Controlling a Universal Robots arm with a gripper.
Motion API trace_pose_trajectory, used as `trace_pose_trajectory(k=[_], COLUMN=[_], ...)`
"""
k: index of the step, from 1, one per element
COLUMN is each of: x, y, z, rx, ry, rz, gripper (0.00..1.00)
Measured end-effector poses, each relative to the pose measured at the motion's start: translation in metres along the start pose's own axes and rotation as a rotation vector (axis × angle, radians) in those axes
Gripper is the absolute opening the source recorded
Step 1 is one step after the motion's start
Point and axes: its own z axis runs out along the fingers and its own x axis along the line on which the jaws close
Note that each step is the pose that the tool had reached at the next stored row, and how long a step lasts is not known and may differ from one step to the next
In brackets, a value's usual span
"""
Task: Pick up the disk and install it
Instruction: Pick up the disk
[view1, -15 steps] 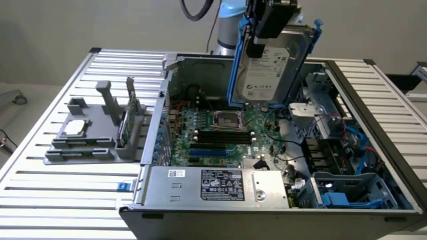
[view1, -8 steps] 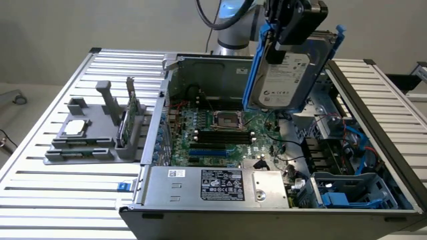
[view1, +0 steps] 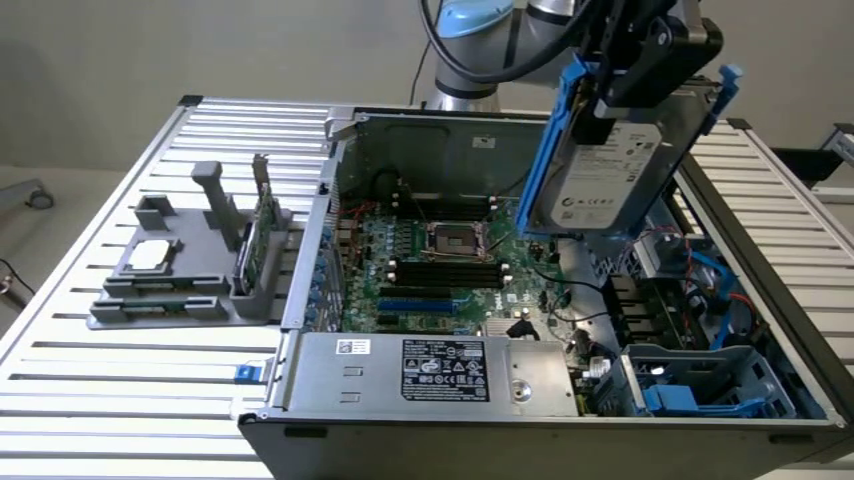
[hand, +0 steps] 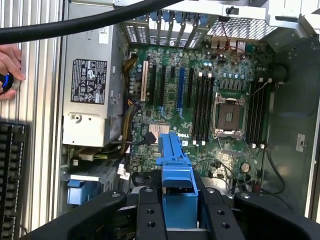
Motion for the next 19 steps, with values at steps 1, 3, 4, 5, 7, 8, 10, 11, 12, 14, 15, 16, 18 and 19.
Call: trace_pose_trajectory(k=[1, 3, 4, 5, 7, 8, 10, 11, 12, 14, 15, 16, 18, 19], x=[0.003, 0.011, 0.014, 0.018, 0.026, 0.03, 0.037, 0.04, 0.044, 0.051, 0.055, 0.058, 0.064, 0.068], y=[-0.0011, -0.0026, -0.0032, -0.0039, -0.005, -0.0054, -0.0061, -0.0063, -0.0066, -0.0073, -0.0077, -0.0081, -0.0092, -0.0098], z=[-0.0001, -0.0004, -0.0006, -0.0007, -0.001, -0.0011, -0.0014, -0.0015, -0.0015, -0.0018, -0.0019, -0.0021, -0.0023, -0.0024], rx=[0.0, 0.0, 0.0, 0.0, 0.0, 0.0, 0.0, 0.0, 0.0, 0.0, 0.0, 0.0, 0.0, 0.0], ry=[-0.0001, -0.0001, 0.0, 0.0, 0.0001, -0.0001, 0.0, -0.0001, -0.0001, 0.0, -0.0001, 0.0, -0.0001, -0.0001], rz=[0.0, 0.0, 0.0, 0.0, 0.0, 0.0, 0.0, 0.0, 0.0, 0.0, 0.0, 0.0, 0.0, 0.0], gripper=[0.33, 0.33, 0.33, 0.33, 0.33, 0.33, 0.33, 0.33, 0.33, 0.33, 0.33, 0.33, 0.33, 0.33])
